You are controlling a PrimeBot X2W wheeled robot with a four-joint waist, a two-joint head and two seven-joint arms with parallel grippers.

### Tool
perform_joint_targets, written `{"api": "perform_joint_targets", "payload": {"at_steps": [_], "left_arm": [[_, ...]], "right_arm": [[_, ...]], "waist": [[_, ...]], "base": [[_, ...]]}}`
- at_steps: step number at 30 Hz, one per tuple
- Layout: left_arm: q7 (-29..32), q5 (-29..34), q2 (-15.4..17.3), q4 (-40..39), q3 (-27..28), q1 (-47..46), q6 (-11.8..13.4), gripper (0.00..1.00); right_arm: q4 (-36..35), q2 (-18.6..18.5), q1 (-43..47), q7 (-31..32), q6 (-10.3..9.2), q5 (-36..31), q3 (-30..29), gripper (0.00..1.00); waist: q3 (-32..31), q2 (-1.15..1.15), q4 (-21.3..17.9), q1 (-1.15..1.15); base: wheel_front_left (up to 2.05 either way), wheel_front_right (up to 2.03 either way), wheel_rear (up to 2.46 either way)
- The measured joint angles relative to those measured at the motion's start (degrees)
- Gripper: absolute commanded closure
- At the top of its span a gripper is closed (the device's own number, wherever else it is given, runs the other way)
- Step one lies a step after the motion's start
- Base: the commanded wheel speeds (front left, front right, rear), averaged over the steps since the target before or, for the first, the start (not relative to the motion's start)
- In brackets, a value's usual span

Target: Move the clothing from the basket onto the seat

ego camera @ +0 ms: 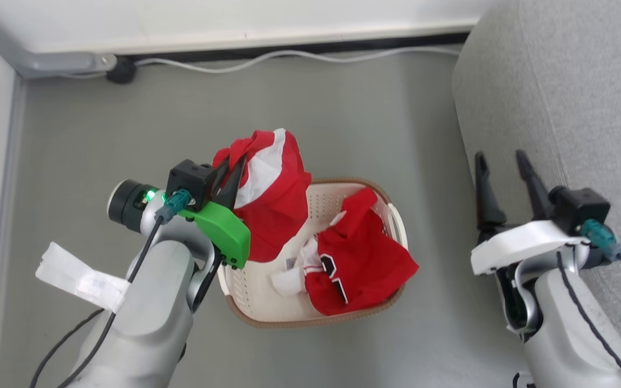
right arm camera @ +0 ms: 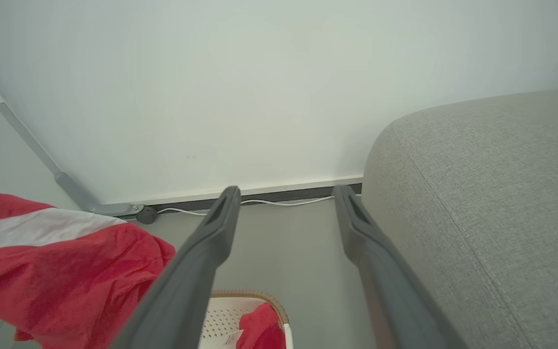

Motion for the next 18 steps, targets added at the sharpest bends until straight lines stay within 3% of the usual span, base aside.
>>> {"api": "perform_joint_targets", "payload": {"at_steps": [18], "left_arm": [[0.01, -3.94, 0.01, -0.81, -0.45, 3.63, 1.22, 1.00]], "right_arm": [[4.70, -0.03, 4.21, 0.01, 5.13, -1.38, 14.27, 0.00]], "waist": [[-13.49, 0.00, 3.46, 0.00]], "base": [[0.00, 0.00, 0.00]]}}
